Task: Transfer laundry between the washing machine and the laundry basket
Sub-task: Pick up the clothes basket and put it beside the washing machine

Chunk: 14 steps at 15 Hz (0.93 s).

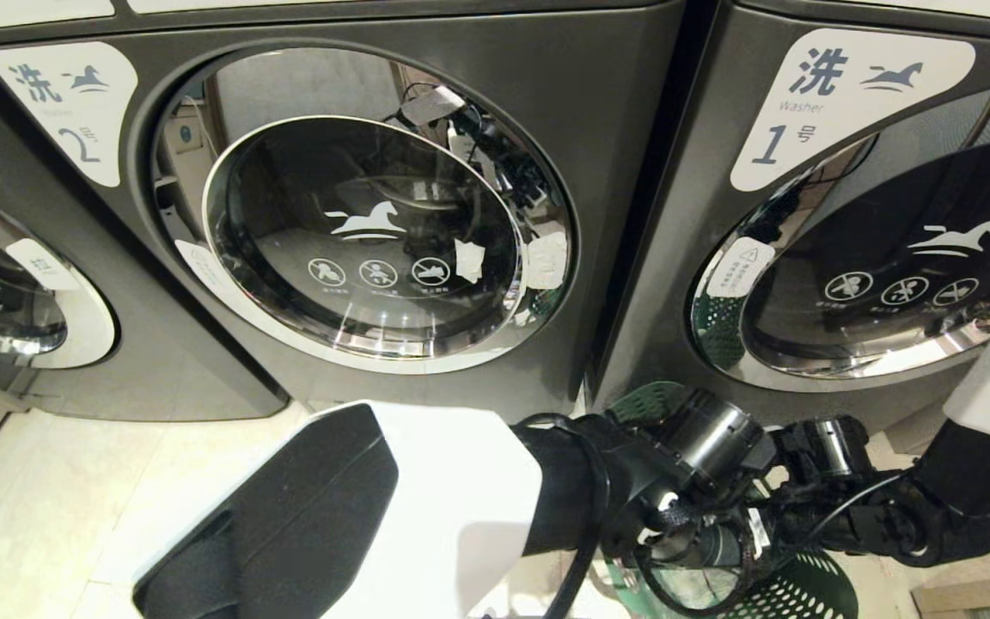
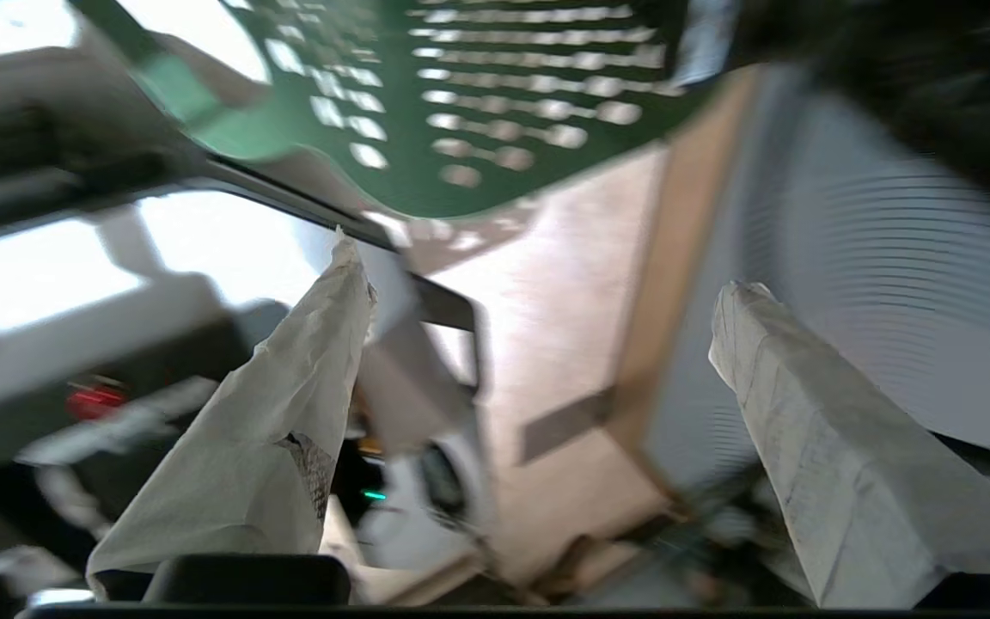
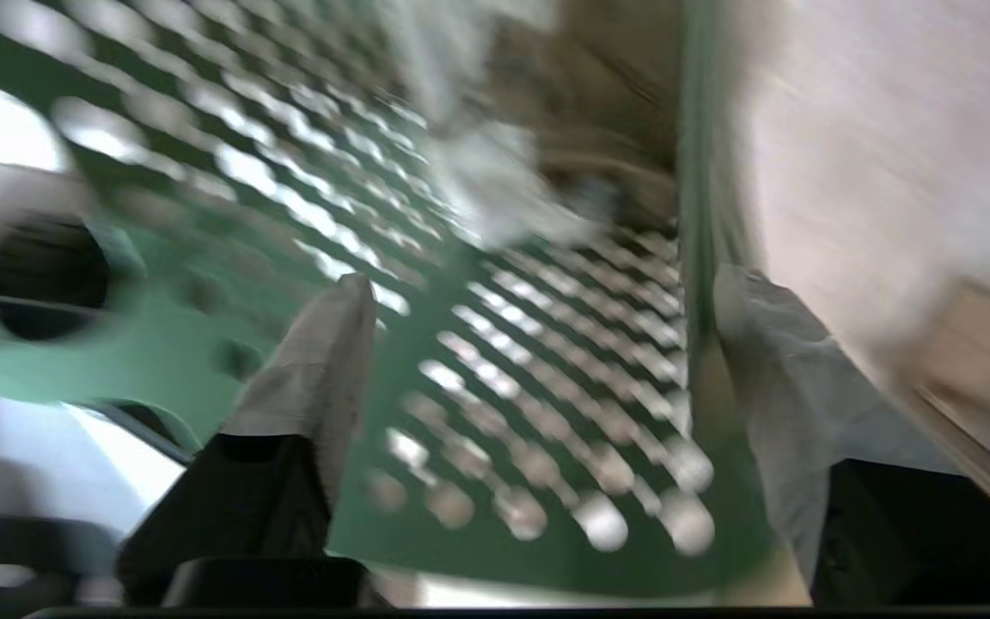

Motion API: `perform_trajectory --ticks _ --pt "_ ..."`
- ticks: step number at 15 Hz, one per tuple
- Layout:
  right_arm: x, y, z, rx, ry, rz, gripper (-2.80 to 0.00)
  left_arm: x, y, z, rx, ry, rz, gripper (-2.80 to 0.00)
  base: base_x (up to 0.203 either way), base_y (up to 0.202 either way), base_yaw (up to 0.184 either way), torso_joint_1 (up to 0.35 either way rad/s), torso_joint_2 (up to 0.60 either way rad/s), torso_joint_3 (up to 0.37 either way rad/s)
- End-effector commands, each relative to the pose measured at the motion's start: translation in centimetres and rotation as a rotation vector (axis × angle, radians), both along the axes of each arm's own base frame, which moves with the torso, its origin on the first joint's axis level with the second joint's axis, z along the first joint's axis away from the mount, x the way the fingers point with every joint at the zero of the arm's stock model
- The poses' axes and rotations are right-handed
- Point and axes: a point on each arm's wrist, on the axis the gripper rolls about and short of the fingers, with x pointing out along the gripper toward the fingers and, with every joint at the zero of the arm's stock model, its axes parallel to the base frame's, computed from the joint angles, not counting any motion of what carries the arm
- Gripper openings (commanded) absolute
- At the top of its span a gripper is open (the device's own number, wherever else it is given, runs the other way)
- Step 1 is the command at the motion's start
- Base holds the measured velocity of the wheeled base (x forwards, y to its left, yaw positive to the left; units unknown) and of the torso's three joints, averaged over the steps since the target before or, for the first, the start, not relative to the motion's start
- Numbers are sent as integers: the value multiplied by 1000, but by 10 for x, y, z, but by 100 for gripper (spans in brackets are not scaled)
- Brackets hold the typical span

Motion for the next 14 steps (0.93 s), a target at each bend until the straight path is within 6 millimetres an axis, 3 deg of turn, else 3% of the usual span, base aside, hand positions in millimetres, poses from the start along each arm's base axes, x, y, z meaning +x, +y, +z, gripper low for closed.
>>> perform_trajectory --ticks 1,4,8,10,14 --pt "-14 -3 8 -74 -4 -51 0 -16 2 32 -64 -4 -1 0 0 0 0 0 0 0" --pt "-22 -7 24 -195 -64 -152 0 -32 5 45 -50 7 18 0 0 0 0 0 0 0" --pt "-18 -8 62 -178 -284 -191 0 -48 17 50 -6 -9 33 0 0 0 0 0 0 0" --pt "-31 -8 74 -172 -313 -186 0 -64 22 55 11 -23 18 0 0 0 0 0 0 0" --pt "-80 -1 82 -97 -302 -65 0 -84 42 79 2 -34 -10 0 0 0 0 0 0 0"
